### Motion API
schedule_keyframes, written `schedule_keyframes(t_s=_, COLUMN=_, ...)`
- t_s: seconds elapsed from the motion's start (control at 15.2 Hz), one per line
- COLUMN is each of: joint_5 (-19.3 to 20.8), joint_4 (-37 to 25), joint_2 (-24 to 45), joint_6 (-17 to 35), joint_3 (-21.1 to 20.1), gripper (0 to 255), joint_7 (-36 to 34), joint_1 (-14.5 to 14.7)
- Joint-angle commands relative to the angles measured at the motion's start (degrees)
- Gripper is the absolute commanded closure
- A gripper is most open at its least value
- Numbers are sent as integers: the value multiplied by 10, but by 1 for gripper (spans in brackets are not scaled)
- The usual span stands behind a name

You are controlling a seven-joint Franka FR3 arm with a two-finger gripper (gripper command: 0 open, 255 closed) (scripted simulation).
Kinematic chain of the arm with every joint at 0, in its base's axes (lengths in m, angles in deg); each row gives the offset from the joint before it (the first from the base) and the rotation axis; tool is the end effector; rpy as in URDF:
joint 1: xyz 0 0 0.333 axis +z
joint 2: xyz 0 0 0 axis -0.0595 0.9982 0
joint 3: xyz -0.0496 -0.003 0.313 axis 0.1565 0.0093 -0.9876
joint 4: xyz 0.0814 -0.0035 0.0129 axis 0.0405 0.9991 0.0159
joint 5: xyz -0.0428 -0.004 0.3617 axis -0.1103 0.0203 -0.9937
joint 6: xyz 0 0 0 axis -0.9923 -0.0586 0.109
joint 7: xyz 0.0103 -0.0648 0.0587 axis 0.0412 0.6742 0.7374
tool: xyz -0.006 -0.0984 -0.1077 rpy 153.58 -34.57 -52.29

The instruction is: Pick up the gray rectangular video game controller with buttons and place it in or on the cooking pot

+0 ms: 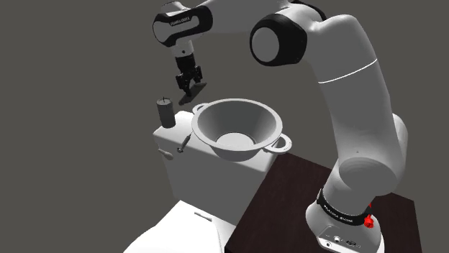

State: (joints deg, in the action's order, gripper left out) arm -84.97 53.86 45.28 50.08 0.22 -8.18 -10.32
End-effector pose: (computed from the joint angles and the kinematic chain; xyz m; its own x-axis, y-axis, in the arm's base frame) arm 0.6608 -0.1343 0.3655 0.9768 0.0542 -0.2074 0.0549 -0.9985 -0.0021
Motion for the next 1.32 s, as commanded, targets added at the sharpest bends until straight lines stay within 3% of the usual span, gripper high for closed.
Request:
schedule_keyframes(t_s=0.0, joint_5=0, joint_4=-15, joint_2=-1, joint_6=-15, joint_3=1, gripper=255, joint_7=0, joint_1=-1)
schedule_keyframes(t_s=0.73, joint_5=0, joint_4=-112, joint_2=7, joint_6=-103, joint_3=1, gripper=255, joint_7=2, joint_1=-4)
schedule_keyframes(t_s=0.92, joint_5=8, joint_4=59, joint_2=-101, joint_6=-40, joint_3=3, gripper=255, joint_7=-3, joint_1=8)
schedule_keyframes(t_s=1.25, joint_5=20, joint_4=256, joint_2=-238, joint_6=20, joint_3=3, gripper=255, joint_7=-15, joint_1=21)
